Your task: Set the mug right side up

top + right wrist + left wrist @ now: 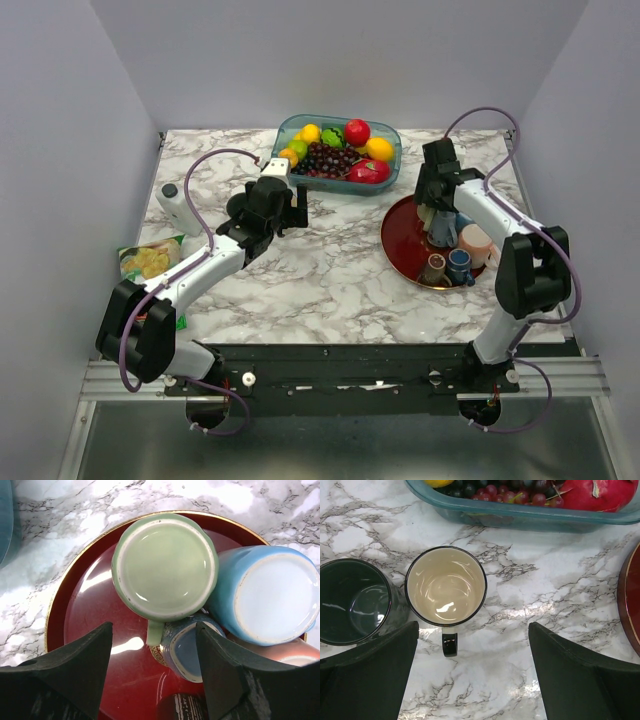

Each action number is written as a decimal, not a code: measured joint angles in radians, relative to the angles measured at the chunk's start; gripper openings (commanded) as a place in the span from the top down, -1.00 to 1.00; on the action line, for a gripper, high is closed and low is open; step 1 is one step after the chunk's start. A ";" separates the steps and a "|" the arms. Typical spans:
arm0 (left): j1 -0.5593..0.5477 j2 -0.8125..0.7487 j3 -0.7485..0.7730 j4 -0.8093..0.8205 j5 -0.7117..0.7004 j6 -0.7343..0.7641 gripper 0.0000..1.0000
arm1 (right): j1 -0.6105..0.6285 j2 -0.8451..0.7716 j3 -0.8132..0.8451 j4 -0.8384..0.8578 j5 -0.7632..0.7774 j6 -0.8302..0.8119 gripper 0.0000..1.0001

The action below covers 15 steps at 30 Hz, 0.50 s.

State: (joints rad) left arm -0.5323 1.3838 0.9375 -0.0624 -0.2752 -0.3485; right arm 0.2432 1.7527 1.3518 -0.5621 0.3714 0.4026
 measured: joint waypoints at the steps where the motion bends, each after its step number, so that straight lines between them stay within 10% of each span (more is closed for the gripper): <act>1: 0.000 0.000 -0.001 0.002 0.000 0.000 -0.98 | 0.000 -0.003 -0.001 0.000 0.000 0.001 -0.47; 15: 0.000 0.010 -0.003 0.011 0.001 -0.001 -0.98 | 0.000 -0.134 -0.041 -0.041 -0.002 0.054 -0.50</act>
State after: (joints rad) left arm -0.5323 1.3933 0.9348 -0.0513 -0.2745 -0.3492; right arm 0.2432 1.6188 1.3109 -0.6033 0.3698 0.4568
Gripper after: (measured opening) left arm 0.988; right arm 0.746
